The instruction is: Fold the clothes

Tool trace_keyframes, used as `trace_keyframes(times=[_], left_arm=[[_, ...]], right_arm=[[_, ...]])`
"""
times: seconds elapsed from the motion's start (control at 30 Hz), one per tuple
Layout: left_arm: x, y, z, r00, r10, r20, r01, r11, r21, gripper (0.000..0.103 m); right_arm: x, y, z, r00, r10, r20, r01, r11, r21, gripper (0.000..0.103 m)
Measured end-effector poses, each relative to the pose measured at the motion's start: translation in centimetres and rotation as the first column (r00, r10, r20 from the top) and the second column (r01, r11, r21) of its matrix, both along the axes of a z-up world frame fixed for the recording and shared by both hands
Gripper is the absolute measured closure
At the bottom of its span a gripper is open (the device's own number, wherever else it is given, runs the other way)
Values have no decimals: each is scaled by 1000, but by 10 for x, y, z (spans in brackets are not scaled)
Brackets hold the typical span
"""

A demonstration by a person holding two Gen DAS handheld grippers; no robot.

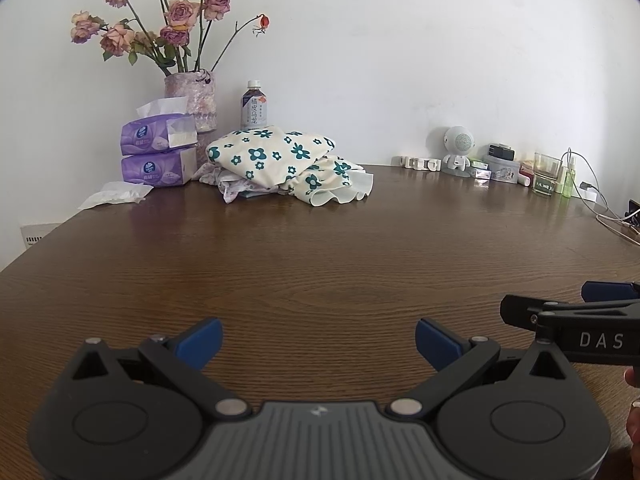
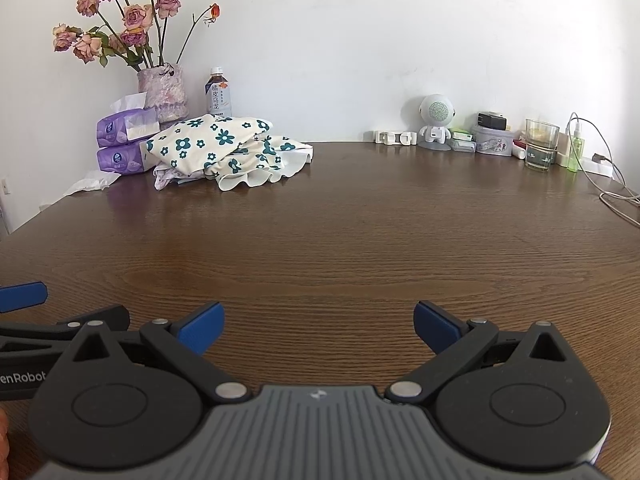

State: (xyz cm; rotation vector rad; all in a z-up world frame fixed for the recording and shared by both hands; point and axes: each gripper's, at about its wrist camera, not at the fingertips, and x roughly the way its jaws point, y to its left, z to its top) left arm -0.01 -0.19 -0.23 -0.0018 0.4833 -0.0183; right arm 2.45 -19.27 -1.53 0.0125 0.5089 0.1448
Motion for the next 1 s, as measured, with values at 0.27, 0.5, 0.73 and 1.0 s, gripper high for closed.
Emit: trace_keyframes(times=[0.27, 0.5, 0.73, 1.0], left_arm=[[1, 1, 1, 1000, -9, -1, 9, 1000, -5, 0], [1, 0, 1, 1000, -16, 0, 16, 1000, -4, 0], [0, 0, 1, 1000, -15, 0, 15, 1000, -2, 0], [0, 0, 1, 1000, -14, 2, 14, 1000, -2, 0]], right_arm=[[-1, 1, 0, 1000, 0, 1, 0, 1000, 1, 0], [-1, -1, 0, 1000, -1, 2, 1, 1000, 4, 0], [-1, -2, -1, 1000, 0, 0, 0, 1000, 7, 0], [-1, -2, 0, 1000, 0, 1, 0, 1000, 3, 0]])
